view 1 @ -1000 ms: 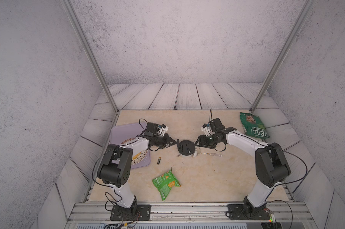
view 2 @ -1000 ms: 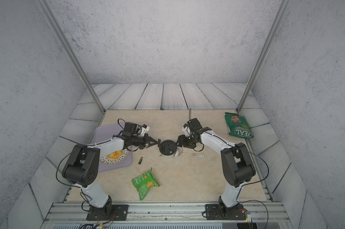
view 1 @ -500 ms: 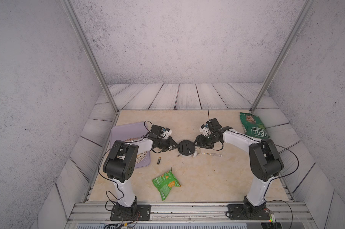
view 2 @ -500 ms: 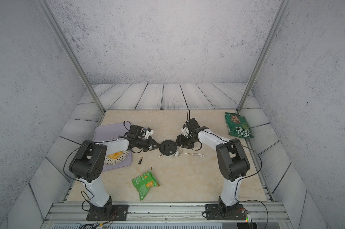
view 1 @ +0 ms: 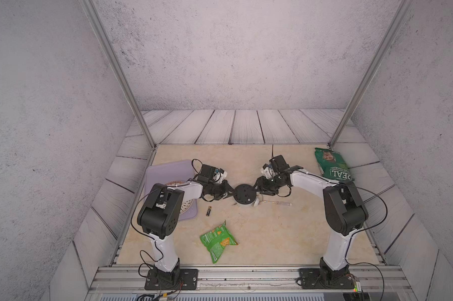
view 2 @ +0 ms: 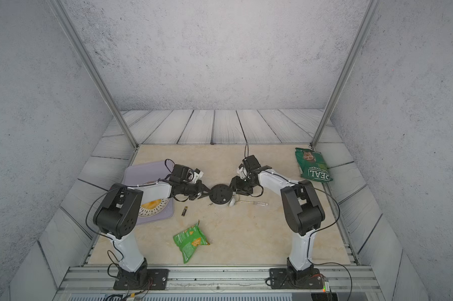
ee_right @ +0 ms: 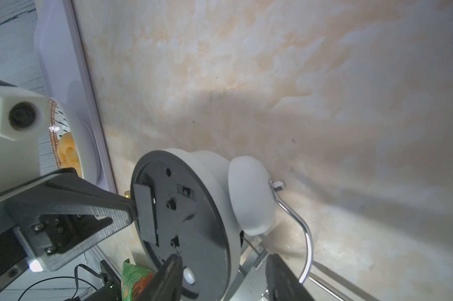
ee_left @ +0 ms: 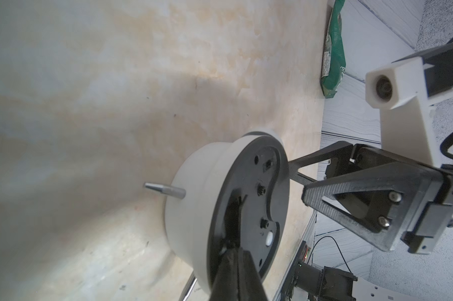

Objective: Remove the battery from the alarm
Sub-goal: Install the cover on the alarm.

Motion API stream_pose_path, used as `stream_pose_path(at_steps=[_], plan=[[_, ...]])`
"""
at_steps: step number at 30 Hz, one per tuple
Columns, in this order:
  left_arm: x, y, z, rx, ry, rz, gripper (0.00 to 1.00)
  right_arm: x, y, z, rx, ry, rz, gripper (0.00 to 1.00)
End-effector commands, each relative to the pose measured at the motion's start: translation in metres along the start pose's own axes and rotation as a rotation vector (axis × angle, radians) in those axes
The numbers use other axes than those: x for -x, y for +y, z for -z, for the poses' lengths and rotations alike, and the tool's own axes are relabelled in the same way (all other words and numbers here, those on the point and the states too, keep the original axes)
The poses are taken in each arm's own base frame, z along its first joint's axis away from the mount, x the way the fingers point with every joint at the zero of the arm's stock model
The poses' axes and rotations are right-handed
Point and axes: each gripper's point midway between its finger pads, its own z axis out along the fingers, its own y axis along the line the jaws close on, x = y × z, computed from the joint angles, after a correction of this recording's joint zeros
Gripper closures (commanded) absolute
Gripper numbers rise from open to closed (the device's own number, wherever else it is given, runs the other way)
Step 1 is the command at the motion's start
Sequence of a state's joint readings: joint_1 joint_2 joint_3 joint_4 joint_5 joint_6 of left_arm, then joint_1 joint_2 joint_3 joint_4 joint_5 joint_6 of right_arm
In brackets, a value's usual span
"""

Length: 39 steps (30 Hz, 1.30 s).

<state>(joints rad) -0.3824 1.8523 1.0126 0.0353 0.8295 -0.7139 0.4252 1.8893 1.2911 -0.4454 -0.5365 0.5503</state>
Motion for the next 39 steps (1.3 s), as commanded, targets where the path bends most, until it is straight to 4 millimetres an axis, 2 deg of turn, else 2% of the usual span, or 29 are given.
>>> stream_pose_path(at_steps=[1, 7, 13, 23, 39], plan=[[-0.001, 0.004, -0.008, 0.016, 0.005, 0.01, 1.0, -0.005, -0.002, -0.01, 0.007, 0.029, -0.022, 0.44], [-0.002, 0.007, -0.009, 0.041, 0.002, 0.033, 1.0, -0.008, 0.0, -0.013, 0.013, 0.037, -0.027, 0.45], [0.0, 0.007, -0.003, 0.061, -0.036, 0.051, 1.0, -0.013, 0.0, -0.017, 0.01, 0.031, -0.071, 0.51], [-0.002, 0.005, 0.008, 0.079, -0.079, 0.057, 1.0, -0.019, -0.011, -0.021, -0.07, 0.006, -0.121, 0.59], [-0.01, 0.003, -0.005, 0.048, -0.018, 0.065, 1.0, -0.015, -0.009, -0.021, -0.068, -0.022, -0.151, 0.6]])
